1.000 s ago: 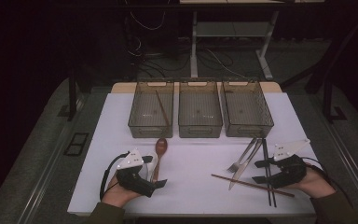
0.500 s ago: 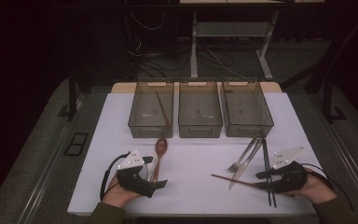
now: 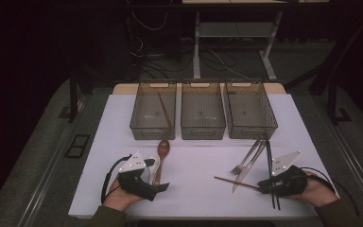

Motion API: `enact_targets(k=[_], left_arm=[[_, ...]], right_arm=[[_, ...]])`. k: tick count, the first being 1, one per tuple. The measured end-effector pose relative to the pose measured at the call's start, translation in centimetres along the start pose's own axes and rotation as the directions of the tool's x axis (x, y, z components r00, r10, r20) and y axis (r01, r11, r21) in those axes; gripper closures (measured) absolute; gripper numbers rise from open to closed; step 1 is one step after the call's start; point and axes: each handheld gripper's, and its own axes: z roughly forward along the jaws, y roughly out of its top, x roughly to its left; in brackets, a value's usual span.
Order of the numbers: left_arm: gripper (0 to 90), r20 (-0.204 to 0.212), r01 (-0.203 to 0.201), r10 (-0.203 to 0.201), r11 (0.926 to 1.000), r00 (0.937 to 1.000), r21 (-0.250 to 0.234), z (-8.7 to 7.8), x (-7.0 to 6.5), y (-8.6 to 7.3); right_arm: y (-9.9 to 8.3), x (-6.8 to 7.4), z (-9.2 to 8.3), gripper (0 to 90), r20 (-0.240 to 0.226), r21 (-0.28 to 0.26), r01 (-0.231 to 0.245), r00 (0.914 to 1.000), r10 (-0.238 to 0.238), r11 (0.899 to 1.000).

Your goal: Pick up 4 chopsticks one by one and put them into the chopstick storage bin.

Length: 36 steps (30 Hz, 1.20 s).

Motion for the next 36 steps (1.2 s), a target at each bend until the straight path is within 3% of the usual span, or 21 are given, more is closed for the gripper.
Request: enact_targets(k=[23,34,36], left_arm=[[0.0,0.001,-0.001,0.001,1.0,1.0,0.006,0.1,0.0,0.0],[0.0,0.0,0.002,-0.002,1.0,1.0,0.009,0.1,0.0,-0.1],[0.0,-0.001,0.003,-0.003,0.9999,1.0,0.01,0.2,0.0,-0.1]], right_arm=[[0.2,0.0,0.4,83.9,-0.01,0.018,0.034,0.9994,-0.033,0.999],[0.4,-0.2,-0.5,83.8,-0.034,-0.062,0.026,0.999,-0.029,0.998],[0.6,-0.2,-0.6,83.9,-0.042,-0.082,0.005,0.9991,-0.009,0.997]])
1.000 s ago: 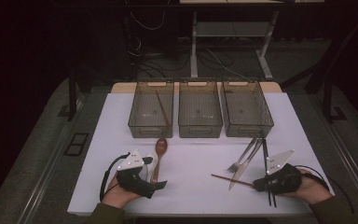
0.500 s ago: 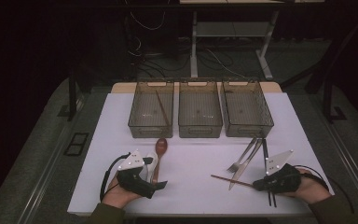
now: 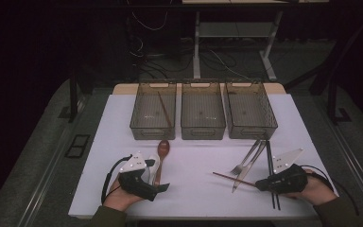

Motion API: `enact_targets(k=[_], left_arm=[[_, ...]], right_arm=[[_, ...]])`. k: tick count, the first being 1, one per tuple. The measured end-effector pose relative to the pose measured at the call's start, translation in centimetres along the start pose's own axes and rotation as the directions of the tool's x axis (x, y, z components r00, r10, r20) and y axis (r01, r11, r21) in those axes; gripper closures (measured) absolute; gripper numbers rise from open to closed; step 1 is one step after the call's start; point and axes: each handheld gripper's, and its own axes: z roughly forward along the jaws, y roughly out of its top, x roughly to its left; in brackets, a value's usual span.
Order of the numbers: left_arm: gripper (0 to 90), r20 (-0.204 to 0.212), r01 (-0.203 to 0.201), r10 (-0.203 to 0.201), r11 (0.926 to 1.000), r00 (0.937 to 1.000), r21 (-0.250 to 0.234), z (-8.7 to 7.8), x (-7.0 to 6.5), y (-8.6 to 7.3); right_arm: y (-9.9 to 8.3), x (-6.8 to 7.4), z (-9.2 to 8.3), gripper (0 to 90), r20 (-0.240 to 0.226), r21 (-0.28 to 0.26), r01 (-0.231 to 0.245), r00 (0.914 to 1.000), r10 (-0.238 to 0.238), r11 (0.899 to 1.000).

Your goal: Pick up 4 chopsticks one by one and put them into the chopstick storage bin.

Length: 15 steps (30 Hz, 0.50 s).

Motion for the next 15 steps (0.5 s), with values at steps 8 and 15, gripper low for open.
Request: enact_targets(k=[8,15], left_arm=[[0.0,0.0,0.003,-0.003,1.0,1.0,0.001,0.0,0.0,-0.1],[0.0,0.0,0.002,-0.002,1.0,1.0,0.001,0.1,0.0,-0.1]], right_arm=[[0.9,-0.1,-0.4,83.9,-0.014,-0.078,-0.058,0.9983,0.057,0.995],[1.9,-0.5,-0.6,83.9,-0.02,-0.153,-0.078,0.9969,0.076,0.985]])
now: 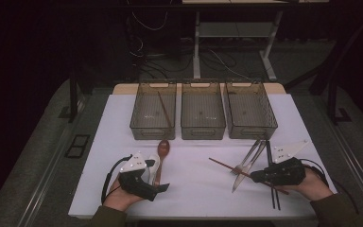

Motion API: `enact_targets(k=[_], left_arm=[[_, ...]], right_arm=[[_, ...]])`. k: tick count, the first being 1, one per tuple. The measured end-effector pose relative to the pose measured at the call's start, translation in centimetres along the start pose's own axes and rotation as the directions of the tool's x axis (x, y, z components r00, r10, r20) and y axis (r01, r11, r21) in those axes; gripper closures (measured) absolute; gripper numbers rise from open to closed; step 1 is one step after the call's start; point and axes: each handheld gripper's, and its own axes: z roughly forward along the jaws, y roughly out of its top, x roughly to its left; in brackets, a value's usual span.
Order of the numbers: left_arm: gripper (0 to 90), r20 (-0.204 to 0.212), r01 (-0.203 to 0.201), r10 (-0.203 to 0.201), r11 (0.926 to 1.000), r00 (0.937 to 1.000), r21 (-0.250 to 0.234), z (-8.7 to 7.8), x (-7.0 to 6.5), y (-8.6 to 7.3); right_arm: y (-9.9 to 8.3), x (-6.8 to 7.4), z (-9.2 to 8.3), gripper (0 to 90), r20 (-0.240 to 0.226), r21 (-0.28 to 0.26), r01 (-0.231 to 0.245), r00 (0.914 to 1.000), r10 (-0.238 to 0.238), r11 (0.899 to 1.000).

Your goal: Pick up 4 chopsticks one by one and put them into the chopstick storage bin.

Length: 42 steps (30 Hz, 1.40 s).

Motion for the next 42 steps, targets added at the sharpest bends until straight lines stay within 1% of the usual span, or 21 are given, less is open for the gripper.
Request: enact_targets(k=[11,16,25,32,35,42], left_arm=[[0.0,0.0,0.004,-0.004,1.0,1.0,0.0,0.1,0.1,-0.1],[0.0,0.002,-0.006,0.006,1.0,1.0,0.0,0.1,0.2,-0.1],[0.0,0.0,-0.009,0.009,1.0,1.0,0.0,0.2,0.5,0.0],[0.0,-0.003,-0.011,0.011,0.9999,0.9999,-0.003,0.2,0.5,0.0],[0.0,-0.002,-0.012,0.012,0.9999,0.9999,-0.005,0.1,0.4,0.0],[0.0,0.0,-0.01,0.01,0.9999,1.0,-0.009,0.1,0.4,0.0]], right_arm=[[2.0,-0.5,1.3,84.0,0.042,-0.048,-0.005,0.9991,0.007,0.999],[2.7,-1.0,1.8,83.9,0.062,-0.074,-0.015,0.9979,0.02,0.997],[4.0,-2.0,2.2,83.9,0.083,-0.144,-0.035,0.9954,0.048,0.989],[5.0,-2.8,2.6,83.9,0.096,-0.183,-0.066,0.9918,0.084,0.981],[5.5,-3.0,2.8,83.9,0.111,-0.194,-0.064,0.99,0.087,0.979],[6.8,-3.4,3.3,84.0,0.127,-0.222,-0.064,0.9874,0.094,0.973]])
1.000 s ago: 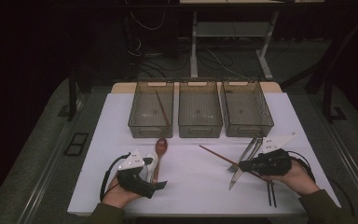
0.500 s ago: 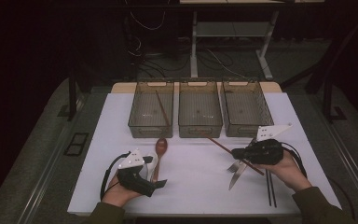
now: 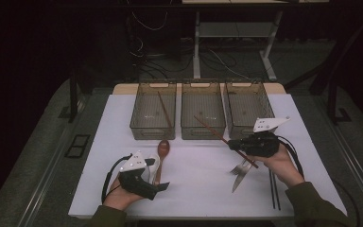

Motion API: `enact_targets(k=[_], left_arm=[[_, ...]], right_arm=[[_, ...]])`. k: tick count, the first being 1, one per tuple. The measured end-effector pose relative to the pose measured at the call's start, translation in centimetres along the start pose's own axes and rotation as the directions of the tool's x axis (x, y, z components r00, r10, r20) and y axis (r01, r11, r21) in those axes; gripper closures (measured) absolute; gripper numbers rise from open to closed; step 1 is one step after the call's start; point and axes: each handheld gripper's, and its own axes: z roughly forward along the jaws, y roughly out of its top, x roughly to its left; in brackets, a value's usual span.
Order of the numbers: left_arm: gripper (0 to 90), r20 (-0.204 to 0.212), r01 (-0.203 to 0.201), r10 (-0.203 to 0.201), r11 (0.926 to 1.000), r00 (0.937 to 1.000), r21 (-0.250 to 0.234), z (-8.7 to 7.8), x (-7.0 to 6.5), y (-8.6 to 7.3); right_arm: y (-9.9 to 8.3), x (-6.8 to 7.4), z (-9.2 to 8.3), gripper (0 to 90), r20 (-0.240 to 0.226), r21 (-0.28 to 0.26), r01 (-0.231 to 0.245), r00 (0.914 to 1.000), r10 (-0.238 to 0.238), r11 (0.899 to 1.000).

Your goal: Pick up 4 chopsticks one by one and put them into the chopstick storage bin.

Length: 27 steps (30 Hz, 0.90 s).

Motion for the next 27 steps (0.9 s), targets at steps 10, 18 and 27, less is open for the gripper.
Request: enact_targets(k=[10,18,27], left_arm=[[0.0,0.001,0.004,-0.004,1.0,1.0,-0.004,0.0,-0.1,0.0],[0.0,0.002,0.006,-0.006,0.9999,1.0,-0.009,-0.1,-0.1,0.0],[0.0,0.004,0.006,-0.006,0.9999,1.0,-0.009,-0.1,-0.1,0.0]], right_arm=[[1.6,-0.2,1.6,84.1,0.021,-0.002,-0.015,0.9997,0.015,1.0],[3.3,-0.3,3.3,84.1,0.049,0.015,-0.02,0.9986,0.019,1.0],[5.7,-0.5,5.0,84.1,0.052,0.023,-0.026,0.9983,0.024,0.999]])
